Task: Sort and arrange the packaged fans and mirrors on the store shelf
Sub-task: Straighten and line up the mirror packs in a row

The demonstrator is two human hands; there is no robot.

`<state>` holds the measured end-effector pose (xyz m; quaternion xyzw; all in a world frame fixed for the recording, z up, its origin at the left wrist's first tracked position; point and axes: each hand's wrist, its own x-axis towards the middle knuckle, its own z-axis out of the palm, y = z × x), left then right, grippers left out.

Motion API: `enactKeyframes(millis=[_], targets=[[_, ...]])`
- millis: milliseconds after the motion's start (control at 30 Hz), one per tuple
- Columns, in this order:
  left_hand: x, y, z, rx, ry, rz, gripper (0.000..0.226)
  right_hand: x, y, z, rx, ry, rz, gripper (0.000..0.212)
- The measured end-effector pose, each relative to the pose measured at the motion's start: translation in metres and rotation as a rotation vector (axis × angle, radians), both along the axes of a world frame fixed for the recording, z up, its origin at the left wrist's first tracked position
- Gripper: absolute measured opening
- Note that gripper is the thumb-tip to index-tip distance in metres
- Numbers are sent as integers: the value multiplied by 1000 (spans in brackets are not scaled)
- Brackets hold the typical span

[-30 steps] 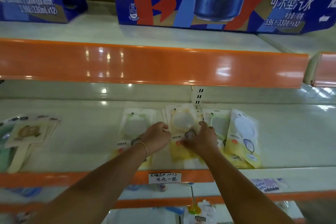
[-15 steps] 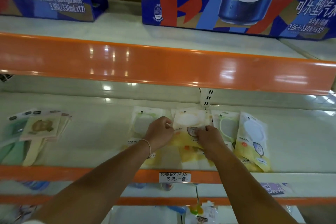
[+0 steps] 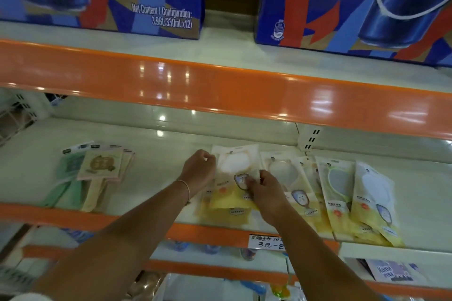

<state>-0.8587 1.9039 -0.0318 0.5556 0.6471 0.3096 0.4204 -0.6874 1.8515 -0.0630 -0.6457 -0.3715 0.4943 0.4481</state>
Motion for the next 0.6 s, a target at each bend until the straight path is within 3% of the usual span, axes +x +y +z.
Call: enactKeyframes(millis=[67,133,200,433,600], targets=[[-9,1,-2,-2,35,15,28,-11,-1,-4,-43,-73,51,13],[-14,2,-4,9,108,9,31,-16,-4,-5,-78,-274,107,25],[-16,1,-7,0,145,-16,35,-16,-7,-2,-55,-433,69,26],[-4,-1,-15,19,227,-93,23,15,-13,-1,-55,-686,-57,24],[13,-2,-11,150,342,-108,22,56,-14,-5,-112,-946,-114,41]])
